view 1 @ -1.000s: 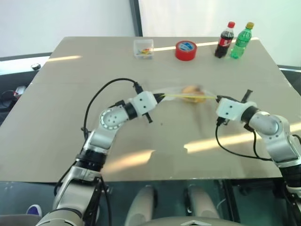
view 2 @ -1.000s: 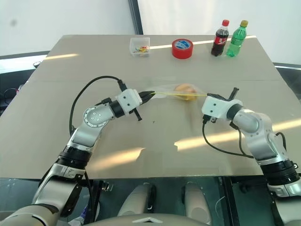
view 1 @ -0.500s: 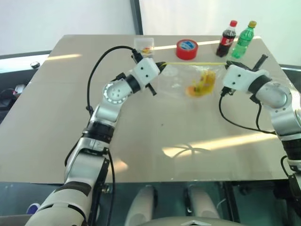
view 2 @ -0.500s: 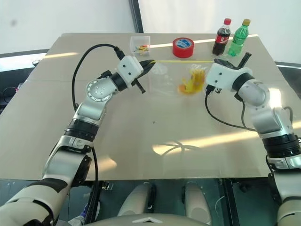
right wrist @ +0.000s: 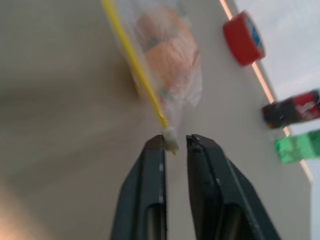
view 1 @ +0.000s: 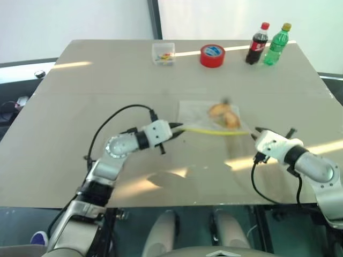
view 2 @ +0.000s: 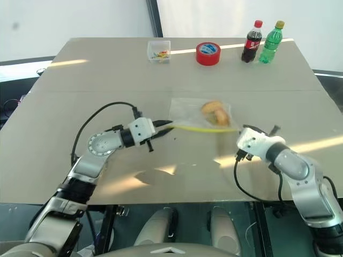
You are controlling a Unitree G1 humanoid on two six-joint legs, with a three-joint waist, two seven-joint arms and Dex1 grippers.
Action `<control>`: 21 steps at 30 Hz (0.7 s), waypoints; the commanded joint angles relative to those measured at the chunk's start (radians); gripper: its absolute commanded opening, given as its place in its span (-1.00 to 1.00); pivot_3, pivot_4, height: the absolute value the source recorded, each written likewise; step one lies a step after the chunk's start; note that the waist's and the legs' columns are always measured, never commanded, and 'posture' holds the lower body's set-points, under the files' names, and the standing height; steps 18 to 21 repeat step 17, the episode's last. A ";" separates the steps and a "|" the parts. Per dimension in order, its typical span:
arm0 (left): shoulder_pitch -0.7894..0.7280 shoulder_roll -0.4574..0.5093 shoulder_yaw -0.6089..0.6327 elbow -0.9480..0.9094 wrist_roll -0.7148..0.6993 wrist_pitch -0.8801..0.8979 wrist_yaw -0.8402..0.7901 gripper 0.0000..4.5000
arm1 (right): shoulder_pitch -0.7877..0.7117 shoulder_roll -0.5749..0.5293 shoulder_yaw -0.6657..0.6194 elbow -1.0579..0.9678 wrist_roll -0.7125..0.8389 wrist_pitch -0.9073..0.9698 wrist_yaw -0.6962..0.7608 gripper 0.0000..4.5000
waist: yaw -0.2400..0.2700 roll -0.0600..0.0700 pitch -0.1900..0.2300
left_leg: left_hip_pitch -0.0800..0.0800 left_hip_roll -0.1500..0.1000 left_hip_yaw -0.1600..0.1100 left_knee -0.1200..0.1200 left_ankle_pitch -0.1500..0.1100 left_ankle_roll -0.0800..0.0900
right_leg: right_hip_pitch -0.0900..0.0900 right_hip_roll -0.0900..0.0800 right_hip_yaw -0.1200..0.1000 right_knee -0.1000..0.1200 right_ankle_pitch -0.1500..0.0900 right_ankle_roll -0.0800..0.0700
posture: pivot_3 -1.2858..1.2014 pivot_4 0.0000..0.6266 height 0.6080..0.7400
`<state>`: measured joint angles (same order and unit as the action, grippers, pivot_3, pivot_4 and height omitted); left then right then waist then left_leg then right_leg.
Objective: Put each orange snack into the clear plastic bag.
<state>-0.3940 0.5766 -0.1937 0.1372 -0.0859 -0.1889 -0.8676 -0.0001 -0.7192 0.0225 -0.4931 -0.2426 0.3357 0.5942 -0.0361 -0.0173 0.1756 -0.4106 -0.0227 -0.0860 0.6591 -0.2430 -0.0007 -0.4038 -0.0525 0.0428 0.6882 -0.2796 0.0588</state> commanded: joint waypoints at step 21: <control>0.215 0.364 0.447 -0.347 -0.497 0.666 -0.202 0.98 | 0.280 0.032 -0.666 -0.220 0.676 0.252 0.233 0.99 | 0.003 0.001 0.001 | 0.023 0.004 -0.001 -0.005 -0.001 0.001 | 0.027 0.000 -0.003 -0.011 -0.001 0.000 | 0.03 -0.52 1.00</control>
